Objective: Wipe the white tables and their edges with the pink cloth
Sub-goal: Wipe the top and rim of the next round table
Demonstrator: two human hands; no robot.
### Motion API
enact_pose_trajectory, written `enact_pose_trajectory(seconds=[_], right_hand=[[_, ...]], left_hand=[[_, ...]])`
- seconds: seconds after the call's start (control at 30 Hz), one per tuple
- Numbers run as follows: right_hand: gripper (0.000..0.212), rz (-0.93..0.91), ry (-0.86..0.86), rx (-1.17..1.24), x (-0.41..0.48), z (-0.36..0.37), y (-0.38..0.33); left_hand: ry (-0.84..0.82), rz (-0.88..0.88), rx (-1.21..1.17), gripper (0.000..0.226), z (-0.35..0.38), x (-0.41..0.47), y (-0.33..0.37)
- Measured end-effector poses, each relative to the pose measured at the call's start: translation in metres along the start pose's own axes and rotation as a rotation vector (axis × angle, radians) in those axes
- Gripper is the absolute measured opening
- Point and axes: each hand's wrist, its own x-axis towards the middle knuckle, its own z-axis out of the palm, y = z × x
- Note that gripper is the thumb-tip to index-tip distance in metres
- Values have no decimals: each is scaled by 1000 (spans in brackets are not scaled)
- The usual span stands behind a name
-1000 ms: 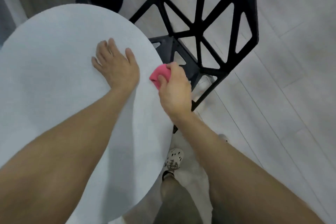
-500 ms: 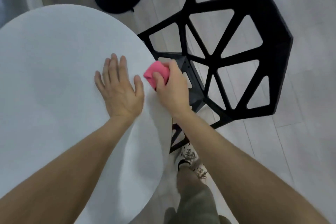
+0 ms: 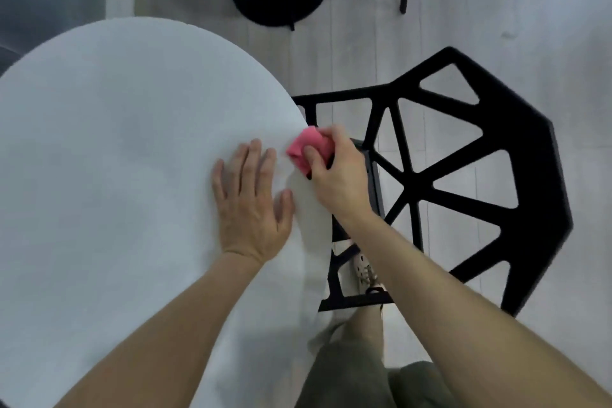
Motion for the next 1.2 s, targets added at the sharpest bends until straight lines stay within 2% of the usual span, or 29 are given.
enact_pose_trajectory(seconds=[0.13,0.27,0.4,0.6,0.73,0.87,0.93,1.07,1.2], right_hand=[[22,-129,-112,-175,122,42,-62],[13,-201,-231,-222,169,74,-92],[19,-166,-206,-136,135,44,-57],[17,-80,-188,-98,17,-28,4],[22,-91,-172,-151,67,0,-27],[21,-206,-268,-222,164,60,-87],[21,-241,-296,-262,184,78,-96],[20,-243,-287,-182,163,56,-72],[26,-152,-229,-47,84,8,-21]], left_hand=[[0,-1,-26,67,-2,1,0],[-15,-22,-44,70,-1,0,0],[-16,-26,-33,68,-1,1,-1],[-29,-37,-9,69,-4,2,5],[-26,-40,-8,70,-3,2,4],[9,-34,-37,69,-1,0,3],[9,-25,-21,69,0,1,2],[15,-26,-21,67,0,2,0],[-31,-17,61,65,-1,2,-1]])
